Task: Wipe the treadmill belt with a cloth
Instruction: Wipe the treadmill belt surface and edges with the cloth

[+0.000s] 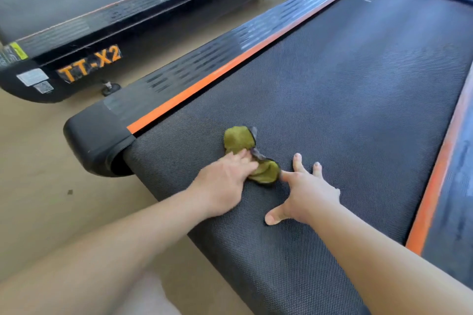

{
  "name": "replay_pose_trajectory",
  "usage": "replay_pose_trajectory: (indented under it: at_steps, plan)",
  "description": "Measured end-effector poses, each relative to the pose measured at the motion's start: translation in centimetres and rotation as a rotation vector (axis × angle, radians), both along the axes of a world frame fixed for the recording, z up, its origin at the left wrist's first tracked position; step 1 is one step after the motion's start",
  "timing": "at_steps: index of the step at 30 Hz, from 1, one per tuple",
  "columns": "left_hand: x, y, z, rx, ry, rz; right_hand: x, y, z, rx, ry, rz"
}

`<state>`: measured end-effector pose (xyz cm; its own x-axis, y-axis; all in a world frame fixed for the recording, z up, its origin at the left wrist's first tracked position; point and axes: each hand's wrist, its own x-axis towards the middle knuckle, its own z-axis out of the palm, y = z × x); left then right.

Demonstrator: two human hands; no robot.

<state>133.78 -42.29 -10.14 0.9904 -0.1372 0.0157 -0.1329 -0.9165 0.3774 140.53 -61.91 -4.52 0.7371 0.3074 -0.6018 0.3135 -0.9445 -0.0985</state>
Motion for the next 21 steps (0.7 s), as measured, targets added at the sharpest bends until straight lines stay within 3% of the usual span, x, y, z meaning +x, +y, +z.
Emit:
replay_pose_trajectory:
  at_steps: [2,6,10,12,15,16,18,21]
  plan:
    - [1.2,2.8,0.4,0.074,-0.001,-0.013,-0.1,0.0,-0.1,-0.004,0.004,0.003]
    - [3.3,3.6,1.0,0.040,0.059,0.301,0.1,-0.3,0.1,0.005,0.000,0.022]
    - [-1.7,-3.3,1.1,-0.089,-0.050,0.035,0.0,-0.3,0.4,0.042,-0.021,0.028]
    - [-2.0,-2.0,1.5,-0.031,-0.023,0.030,0.4,-1.6,1.2,0.132,0.010,0.009]
    - [0.1,-0.1,1.8,0.150,0.111,0.251,1.9,-5.7,3.6,0.444,0.053,-0.182]
    - [0.1,-1.2,2.1,0.151,0.122,0.270,2.0,-7.3,4.3,0.455,0.018,-0.201]
    - [-1.7,-5.8,2.6,0.068,0.119,0.149,1.8,-9.8,4.9,0.272,-0.052,-0.117]
    - [-7.7,-10.2,4.1,-0.037,0.094,-0.136,1.1,-11.6,5.3,-0.035,-0.005,0.104]
